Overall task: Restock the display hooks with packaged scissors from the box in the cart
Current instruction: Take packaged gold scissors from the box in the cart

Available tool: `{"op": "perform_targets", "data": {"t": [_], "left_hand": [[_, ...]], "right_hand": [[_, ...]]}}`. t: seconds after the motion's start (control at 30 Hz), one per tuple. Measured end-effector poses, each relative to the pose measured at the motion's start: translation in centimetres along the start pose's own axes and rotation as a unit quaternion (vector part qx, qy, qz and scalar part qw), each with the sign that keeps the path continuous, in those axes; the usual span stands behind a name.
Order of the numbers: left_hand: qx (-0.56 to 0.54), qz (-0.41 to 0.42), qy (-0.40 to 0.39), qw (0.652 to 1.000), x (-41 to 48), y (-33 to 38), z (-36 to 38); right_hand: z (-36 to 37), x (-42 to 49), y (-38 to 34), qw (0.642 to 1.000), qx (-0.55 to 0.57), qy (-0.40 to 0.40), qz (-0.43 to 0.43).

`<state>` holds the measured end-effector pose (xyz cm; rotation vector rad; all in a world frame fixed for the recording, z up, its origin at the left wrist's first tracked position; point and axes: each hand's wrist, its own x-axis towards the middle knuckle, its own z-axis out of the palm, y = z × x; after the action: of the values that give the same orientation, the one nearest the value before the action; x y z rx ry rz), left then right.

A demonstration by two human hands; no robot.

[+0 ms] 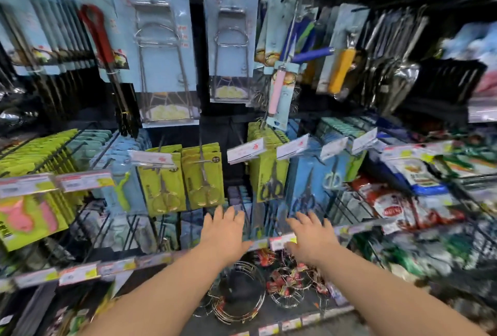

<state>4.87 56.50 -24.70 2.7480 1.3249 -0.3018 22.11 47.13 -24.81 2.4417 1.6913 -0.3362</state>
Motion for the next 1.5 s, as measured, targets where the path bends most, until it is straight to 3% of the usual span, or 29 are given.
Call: {"op": "perform_targets", "data": {"t": [0.17, 0.37, 0.77, 1.1, 1.5], "left_hand": [[-0.014, 0.057, 0.009, 0.998, -2.3, 8.5, 0.2], [-0.003, 0.169, -0.020, 0.985, -6.9, 23.4, 1.4], [0.076, 0.380, -0.026, 0.922, -14.8, 46.1, 3.4], [0.099, 0.470, -0.055, 0.875, -10.7, 57.9, 4.8], [0.116, 0.534, -0.068, 0.835, 4.1, 69.1, 3.2]], "right_hand": [[1.6, -7.5, 6.8, 0.999, 0.016, 0.025, 0.041], [5.3, -20.1, 18.3, 0.984, 0.056, 0.017, 0.171], [11.6, -40.4, 31.6, 0.918, 0.126, 0.000, 0.375], [15.1, -43.3, 39.5, 0.862, 0.167, -0.020, 0.478], [14.7, -37.2, 51.0, 0.791, 0.217, -0.052, 0.569]]}}
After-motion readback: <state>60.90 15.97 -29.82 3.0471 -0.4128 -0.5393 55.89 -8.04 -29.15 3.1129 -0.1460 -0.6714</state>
